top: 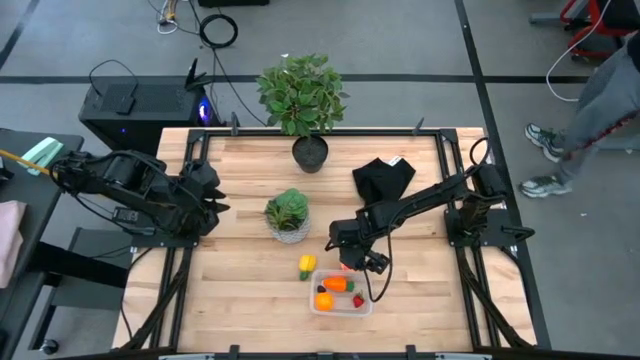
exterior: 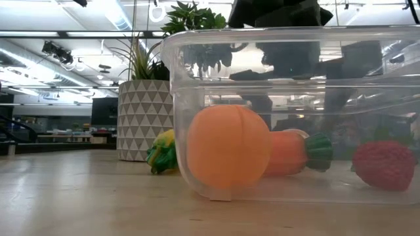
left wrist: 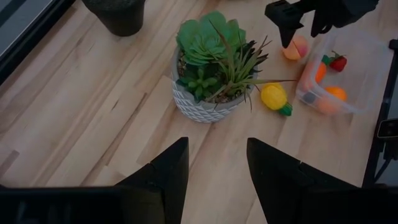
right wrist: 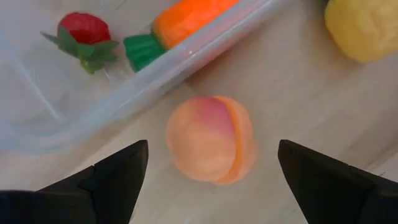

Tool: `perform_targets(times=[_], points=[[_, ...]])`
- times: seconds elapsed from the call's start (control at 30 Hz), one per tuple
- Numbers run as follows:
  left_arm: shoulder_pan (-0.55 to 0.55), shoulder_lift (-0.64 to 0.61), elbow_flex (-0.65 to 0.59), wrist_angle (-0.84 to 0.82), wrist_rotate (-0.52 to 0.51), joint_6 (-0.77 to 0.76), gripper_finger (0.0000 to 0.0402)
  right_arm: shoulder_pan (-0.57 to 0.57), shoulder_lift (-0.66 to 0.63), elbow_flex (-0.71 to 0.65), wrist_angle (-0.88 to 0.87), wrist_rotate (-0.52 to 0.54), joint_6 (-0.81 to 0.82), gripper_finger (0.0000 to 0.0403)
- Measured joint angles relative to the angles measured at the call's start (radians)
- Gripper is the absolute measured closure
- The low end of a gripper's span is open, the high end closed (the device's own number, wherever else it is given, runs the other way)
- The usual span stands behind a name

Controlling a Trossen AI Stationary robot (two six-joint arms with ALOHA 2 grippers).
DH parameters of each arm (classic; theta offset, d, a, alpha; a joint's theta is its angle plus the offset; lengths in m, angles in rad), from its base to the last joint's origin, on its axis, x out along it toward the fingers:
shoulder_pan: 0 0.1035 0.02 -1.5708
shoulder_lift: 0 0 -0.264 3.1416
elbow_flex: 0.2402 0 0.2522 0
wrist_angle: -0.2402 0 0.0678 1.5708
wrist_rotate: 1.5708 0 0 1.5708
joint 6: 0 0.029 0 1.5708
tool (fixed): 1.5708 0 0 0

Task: Pick and placing Produce into tupperware
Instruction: Put the peach in the transparent bin

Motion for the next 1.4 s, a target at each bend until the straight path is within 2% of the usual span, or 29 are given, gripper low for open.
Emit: perform_targets(times=[0.47,0.6,1.07,1.4], points=[[0.0,0.0,0.0,-0.01,0.001,-0.011,0.0232,0.013,0.059,-0.008,0.045,-0.023,0.002,0.0044],[0.0,0.0,0.0,-0.015,0.001,-0.011,0.0232,0.013,0.061,-0.009,0.061,-0.014,0.002,0.0062],[0.0,0.0,0.0,-0.023,0.001,-0.01,0.0232,0.013,0.06,-0.01,0.08,-0.009,0.003,0.0162],[0.0,0.0,0.0,-0.025,0.001,-0.007,0.0232,-0.01,0.028,0.009,0.05,0.092,0.004,0.0164]])
